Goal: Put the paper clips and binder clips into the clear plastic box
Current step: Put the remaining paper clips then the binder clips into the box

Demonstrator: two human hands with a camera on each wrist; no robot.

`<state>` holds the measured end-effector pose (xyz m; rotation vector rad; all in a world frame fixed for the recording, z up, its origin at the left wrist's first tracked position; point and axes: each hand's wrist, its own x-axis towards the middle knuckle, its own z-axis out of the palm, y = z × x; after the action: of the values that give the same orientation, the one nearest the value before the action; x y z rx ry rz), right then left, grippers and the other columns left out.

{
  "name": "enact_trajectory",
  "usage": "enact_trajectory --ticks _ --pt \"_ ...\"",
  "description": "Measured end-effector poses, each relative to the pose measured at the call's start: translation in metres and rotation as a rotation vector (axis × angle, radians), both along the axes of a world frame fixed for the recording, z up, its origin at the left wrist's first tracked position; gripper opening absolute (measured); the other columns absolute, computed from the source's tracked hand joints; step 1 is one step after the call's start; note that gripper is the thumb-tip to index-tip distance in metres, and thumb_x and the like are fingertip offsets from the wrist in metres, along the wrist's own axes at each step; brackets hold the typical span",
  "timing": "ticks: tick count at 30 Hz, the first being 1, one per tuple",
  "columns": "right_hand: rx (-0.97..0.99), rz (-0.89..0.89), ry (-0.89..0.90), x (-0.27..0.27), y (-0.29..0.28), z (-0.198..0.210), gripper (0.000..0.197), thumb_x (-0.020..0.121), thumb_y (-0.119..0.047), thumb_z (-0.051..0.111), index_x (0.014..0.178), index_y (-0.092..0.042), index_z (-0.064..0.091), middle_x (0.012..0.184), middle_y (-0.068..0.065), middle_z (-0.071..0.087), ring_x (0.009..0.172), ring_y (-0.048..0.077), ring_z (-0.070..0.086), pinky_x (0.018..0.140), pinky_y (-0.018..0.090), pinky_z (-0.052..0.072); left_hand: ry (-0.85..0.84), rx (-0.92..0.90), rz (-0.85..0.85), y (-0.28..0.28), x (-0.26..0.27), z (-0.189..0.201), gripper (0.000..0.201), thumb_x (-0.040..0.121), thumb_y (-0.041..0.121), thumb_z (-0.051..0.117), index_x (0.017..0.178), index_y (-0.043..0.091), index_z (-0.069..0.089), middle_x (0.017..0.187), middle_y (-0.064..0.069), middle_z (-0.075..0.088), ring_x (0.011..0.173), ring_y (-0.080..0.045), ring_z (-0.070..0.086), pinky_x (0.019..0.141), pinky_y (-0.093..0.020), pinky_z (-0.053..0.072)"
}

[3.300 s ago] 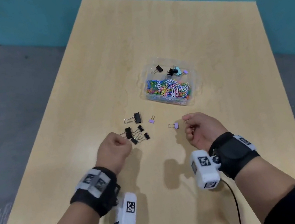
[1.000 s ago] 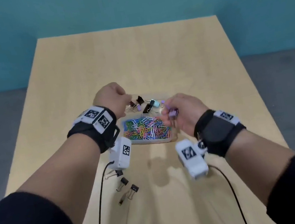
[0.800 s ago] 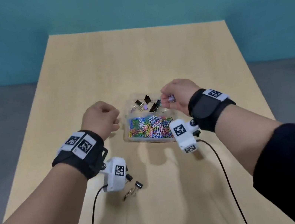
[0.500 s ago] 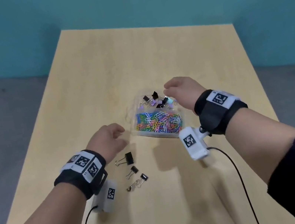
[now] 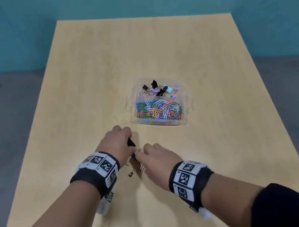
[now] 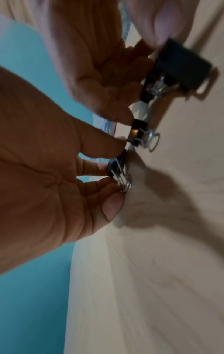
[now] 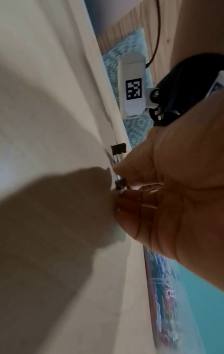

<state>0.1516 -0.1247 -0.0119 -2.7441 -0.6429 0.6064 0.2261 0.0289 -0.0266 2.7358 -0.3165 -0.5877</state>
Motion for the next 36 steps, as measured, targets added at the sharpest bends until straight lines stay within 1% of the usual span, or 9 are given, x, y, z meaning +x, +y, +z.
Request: enact_trajectory --ticks 5,12,18,20,23,25,29,32,36 --pt "-0.007 0.013 -0.045 -0.001 0.008 -0.002 0.044 0.075 -0.001 0.058 0.112 -0.016 0.04 0.102 0.011 0.046 0.087 0.033 0.047 0.061 0.037 0.033 -0.011 -0.054 0.141 -0.004 -0.009 0.006 0.032 0.07 0.026 0.071 0.079 0.017 0.041 0.077 -0.003 0.05 0.063 -0.02 0.047 0.052 -0.03 0.029" --pt "-0.015 0.118 0.013 -0.008 0.013 0.007 0.051 0.07 0.008 0.055 0.117 -0.01 0.046 0.107 0.017 0.044 0.087 0.034 0.045 0.065 0.043 0.043 0.077 -0.43 0.629 0.012 -0.02 0.005 0.016 0.069 0.006 0.056 0.077 0.015 0.045 0.058 -0.009 0.064 0.046 -0.024 0.058 0.051 -0.031 0.045" --pt "0.034 0.012 0.087 -0.014 0.006 -0.001 0.047 0.067 0.011 0.055 0.107 -0.011 0.042 0.099 0.014 0.047 0.083 0.032 0.047 0.065 0.042 0.043 0.162 -0.762 0.968 0.018 -0.034 0.014 0.011 0.077 -0.004 0.049 0.079 0.006 0.046 0.077 -0.027 0.067 0.063 -0.036 0.069 0.05 -0.031 0.048" --pt "0.071 -0.05 0.145 -0.019 0.001 0.0 0.038 0.073 0.009 0.052 0.104 -0.011 0.043 0.098 0.012 0.048 0.081 0.031 0.048 0.067 0.042 0.046 0.144 -0.665 0.947 0.02 -0.038 0.012 0.006 0.079 0.0 0.049 0.078 0.006 0.049 0.076 -0.022 0.069 0.057 -0.029 0.065 0.052 -0.033 0.046" --pt "0.18 -0.199 0.202 -0.021 -0.013 0.004 0.019 0.082 -0.001 0.045 0.098 -0.011 0.051 0.1 0.009 0.049 0.077 0.028 0.047 0.07 0.037 0.046 0.08 -0.442 0.751 0.021 -0.043 0.01 0.01 0.08 0.007 0.052 0.083 0.015 0.056 0.079 -0.008 0.068 0.073 -0.03 0.063 0.065 -0.039 0.05" --pt "0.269 -0.319 0.238 -0.022 -0.025 0.008 0.017 0.083 -0.007 0.045 0.094 -0.013 0.056 0.101 0.007 0.051 0.081 0.028 0.05 0.071 0.034 0.043 0.043 -0.233 0.52 0.013 -0.049 0.013 0.007 0.085 0.024 0.055 0.092 0.022 0.053 0.085 -0.002 0.065 0.078 -0.026 0.06 0.068 -0.036 0.046" --pt "0.418 -0.542 0.28 -0.027 -0.056 0.014 0.016 0.079 -0.008 0.049 0.088 -0.014 0.059 0.09 0.001 0.056 0.082 0.025 0.055 0.071 0.033 0.046 0.025 0.083 0.208 -0.01 -0.063 0.015 0.042 0.079 0.063 0.055 0.1 0.03 0.039 0.09 0.002 0.052 0.079 -0.025 0.057 0.065 -0.033 0.043" --pt "0.483 -0.657 0.331 -0.032 -0.078 0.011 0.014 0.077 -0.008 0.05 0.081 -0.018 0.059 0.071 -0.01 0.05 0.07 0.02 0.053 0.065 0.03 0.046 0.034 0.096 0.181 -0.02 -0.068 0.013 0.032 0.086 0.052 0.051 0.086 0.027 0.033 0.083 0.002 0.048 0.071 -0.028 0.053 0.063 -0.035 0.043" --pt "0.63 -0.87 0.457 -0.036 -0.093 0.007 0.012 0.074 -0.016 0.049 0.068 -0.026 0.053 0.062 -0.006 0.054 0.061 0.023 0.057 0.062 0.038 0.052 0.019 0.136 0.159 -0.03 -0.064 0.012 0.022 0.091 0.035 0.044 0.078 0.022 0.033 0.073 -0.001 0.047 0.067 -0.026 0.05 0.061 -0.036 0.044"
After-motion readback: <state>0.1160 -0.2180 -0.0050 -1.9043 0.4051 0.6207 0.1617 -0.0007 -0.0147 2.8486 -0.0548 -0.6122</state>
